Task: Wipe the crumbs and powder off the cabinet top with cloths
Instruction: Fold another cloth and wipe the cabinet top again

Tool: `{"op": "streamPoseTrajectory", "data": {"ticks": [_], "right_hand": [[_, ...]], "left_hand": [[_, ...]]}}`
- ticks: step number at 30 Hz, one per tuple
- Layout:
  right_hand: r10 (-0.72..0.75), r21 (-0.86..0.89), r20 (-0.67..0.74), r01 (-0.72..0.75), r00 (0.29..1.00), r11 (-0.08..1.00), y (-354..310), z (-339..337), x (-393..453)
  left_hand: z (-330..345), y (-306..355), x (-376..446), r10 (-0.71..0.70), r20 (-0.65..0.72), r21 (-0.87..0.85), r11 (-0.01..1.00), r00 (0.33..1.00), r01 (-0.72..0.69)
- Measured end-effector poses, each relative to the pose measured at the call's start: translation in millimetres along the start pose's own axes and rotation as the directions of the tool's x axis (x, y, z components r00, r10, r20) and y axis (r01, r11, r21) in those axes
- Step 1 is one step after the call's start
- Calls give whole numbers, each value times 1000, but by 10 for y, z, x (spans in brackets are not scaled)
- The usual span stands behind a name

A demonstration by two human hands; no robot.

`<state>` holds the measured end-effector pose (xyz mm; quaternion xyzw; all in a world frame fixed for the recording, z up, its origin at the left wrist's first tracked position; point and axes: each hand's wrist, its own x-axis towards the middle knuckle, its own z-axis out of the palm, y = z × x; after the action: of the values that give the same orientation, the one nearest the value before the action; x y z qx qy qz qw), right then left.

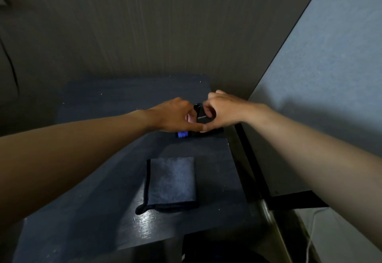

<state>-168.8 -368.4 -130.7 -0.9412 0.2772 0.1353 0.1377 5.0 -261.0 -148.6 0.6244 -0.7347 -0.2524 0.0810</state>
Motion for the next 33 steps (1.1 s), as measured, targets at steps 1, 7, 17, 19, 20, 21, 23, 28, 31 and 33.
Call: {"op": "streamPoseTrajectory", "data": {"ticks": [1, 7, 17, 19, 20, 21, 23, 28, 31, 33], "right_hand": [[-16, -17, -40, 15, 999, 1000, -15, 44, -25], [12, 119, -160, 8, 987, 993, -27, 278, -105], [48, 179, -328, 12, 943, 984, -40, 278, -145], [66, 133, -302, -27, 951, 991, -72, 330, -123], [76, 102, -271, -50, 960, 993, -91, 373, -105], [78, 65, -242, -64, 967, 996, -115, 423, -87], [84, 9, -212, -84, 974, 996, -159, 522, -59], [149, -22, -236, -159, 960, 987, -195, 548, 55], [197, -12, -243, -207, 950, 978, -175, 478, 215], [227, -4, -251, -235, 941, 972, -124, 417, 343]], "left_hand": [[24, 4, -7, 1, -11, -11, 1000, 1000, -1], [139, 65, -64, -36, -231, -9, 999, 972, 35], [178, 44, 18, -79, -245, 18, 996, 966, 86], [169, 65, 30, -92, -283, 33, 994, 955, 106], [167, 75, 31, -95, -321, 54, 991, 942, 118], [168, 87, 27, -91, -366, 77, 989, 926, 128], [193, 109, 26, -72, -406, 128, 982, 911, 135], [349, 88, 142, -116, -334, 283, 934, 935, 217], [343, 19, 297, -124, -370, 308, 919, 921, 248], [300, -21, 451, -150, -382, 301, 913, 912, 276]]}}
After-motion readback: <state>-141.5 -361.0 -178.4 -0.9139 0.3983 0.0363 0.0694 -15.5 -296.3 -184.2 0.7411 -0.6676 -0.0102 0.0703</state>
